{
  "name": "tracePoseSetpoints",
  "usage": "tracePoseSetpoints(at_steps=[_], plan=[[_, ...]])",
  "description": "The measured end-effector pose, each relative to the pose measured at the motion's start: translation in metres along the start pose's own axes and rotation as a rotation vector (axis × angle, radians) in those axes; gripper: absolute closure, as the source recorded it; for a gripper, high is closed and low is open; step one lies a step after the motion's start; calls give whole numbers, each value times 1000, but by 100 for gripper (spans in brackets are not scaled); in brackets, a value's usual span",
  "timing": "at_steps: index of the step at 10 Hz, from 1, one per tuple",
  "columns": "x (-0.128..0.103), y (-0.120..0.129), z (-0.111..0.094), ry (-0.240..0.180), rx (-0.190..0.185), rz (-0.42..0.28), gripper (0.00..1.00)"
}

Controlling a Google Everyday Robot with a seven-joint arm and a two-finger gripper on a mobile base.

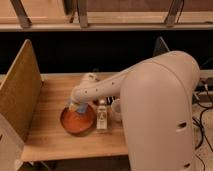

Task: Place the white sponge in the ceramic bowl

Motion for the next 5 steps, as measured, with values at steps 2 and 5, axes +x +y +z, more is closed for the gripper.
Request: tracePoseSetpoints(at_steps=[2,5], plan=[[0,0,0,0,0,0,79],[0,0,0,-1,-1,0,49]])
